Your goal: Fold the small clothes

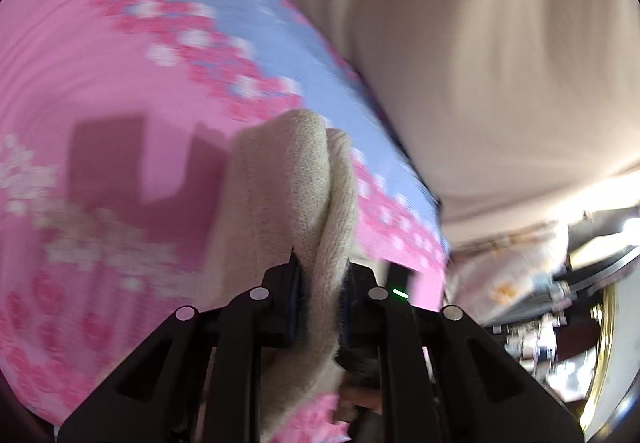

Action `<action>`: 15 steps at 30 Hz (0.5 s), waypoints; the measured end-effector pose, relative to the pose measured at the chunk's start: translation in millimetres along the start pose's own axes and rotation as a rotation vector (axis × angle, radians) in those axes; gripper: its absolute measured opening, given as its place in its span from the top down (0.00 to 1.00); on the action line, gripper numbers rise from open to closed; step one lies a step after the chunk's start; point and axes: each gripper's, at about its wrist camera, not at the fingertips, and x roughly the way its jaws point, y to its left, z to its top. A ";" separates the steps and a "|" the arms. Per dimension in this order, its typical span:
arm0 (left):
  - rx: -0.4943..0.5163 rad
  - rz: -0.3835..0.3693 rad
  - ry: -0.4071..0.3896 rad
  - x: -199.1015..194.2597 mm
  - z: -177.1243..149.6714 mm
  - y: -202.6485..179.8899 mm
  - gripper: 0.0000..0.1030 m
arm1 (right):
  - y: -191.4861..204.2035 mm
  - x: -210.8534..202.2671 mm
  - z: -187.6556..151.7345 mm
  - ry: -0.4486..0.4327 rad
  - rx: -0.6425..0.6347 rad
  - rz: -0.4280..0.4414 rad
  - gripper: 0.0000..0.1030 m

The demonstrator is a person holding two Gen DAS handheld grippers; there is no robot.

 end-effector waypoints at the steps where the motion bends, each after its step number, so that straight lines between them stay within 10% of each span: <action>1: 0.016 -0.010 0.016 5.7 -3.3 -10.5 0.87 | -5.7 -1.8 -0.6 -0.005 0.016 0.036 0.93; 5: 0.113 -0.009 0.107 51.6 -27.0 -64.9 0.87 | -49.0 -43.1 -21.8 -0.124 0.130 0.153 0.89; 15: 0.236 0.204 0.230 172.1 -107.7 -100.3 0.78 | -181.6 -115.3 -126.0 -0.267 0.400 0.094 0.85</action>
